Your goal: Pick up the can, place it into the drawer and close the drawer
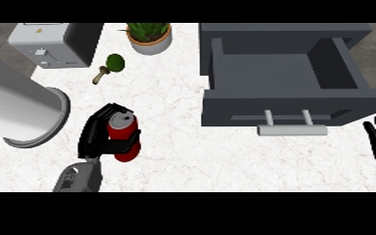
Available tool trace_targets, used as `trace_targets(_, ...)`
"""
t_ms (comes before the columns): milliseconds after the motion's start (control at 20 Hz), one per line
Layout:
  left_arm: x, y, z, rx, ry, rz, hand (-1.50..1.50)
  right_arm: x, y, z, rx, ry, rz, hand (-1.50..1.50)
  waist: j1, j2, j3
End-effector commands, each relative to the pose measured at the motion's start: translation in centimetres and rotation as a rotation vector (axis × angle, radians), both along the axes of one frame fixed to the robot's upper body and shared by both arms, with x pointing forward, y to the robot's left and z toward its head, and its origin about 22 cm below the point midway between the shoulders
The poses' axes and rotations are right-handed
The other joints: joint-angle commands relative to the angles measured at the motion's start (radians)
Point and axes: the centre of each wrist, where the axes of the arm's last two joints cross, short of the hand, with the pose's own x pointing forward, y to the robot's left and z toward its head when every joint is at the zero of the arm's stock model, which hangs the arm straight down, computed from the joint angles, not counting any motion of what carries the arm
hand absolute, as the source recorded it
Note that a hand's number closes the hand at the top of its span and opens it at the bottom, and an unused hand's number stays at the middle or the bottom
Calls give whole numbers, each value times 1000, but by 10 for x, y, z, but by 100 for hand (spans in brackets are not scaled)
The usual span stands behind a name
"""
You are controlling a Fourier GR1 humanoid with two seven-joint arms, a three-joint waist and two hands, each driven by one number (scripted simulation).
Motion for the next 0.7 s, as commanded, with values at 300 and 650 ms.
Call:
trace_targets(300,32,11,54,-23,-90,96,150,-5,13,-2,6,5,0,-150,1,-1,0)
trace_targets(650,59,-37,109,31,-120,9,150,-10,-1,7,14,-3,-21,-150,-5,-1,0)
